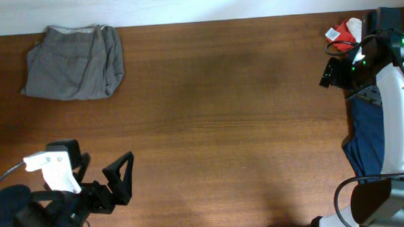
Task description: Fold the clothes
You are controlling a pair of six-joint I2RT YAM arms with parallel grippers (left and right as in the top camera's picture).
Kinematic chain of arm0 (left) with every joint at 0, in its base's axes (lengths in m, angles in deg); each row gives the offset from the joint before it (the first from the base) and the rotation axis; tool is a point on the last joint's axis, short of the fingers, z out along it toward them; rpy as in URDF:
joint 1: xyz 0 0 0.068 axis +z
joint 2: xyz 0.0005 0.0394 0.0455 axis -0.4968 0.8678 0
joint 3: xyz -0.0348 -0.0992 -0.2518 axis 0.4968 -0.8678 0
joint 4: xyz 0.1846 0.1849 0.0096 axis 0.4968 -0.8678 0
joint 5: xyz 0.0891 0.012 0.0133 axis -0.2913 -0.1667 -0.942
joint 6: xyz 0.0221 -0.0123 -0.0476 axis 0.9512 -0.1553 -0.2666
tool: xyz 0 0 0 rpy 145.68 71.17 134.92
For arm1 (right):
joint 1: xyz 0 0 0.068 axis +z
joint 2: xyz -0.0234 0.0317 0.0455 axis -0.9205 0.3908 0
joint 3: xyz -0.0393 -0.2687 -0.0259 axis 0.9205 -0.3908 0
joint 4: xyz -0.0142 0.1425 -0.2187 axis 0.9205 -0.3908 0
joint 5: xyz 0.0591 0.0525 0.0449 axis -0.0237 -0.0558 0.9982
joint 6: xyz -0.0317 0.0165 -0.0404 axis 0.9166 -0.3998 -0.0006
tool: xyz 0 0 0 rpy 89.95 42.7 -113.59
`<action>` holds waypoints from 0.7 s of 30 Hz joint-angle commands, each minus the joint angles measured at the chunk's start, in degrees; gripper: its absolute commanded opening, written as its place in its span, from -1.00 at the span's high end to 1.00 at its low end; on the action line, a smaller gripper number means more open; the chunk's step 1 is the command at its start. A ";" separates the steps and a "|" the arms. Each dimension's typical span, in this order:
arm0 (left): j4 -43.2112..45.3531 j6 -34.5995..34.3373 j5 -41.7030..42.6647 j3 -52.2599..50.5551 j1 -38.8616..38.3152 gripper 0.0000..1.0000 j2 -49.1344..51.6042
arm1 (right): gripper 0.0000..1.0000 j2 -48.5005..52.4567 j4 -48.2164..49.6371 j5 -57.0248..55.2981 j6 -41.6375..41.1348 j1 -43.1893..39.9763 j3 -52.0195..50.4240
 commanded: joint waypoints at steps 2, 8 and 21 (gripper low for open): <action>4.00 0.76 -4.70 -6.95 -3.02 -0.99 -2.27 | -0.97 0.04 -0.07 -0.13 -0.11 -0.22 -0.11; 25.20 0.74 -9.68 -27.54 -6.75 -0.99 -13.18 | -0.97 0.04 -0.07 -0.13 -0.11 -0.22 -0.11; 58.77 0.72 -20.94 -58.58 -9.51 -0.99 -28.85 | -0.97 0.04 -0.07 -0.13 -0.11 -0.22 -0.11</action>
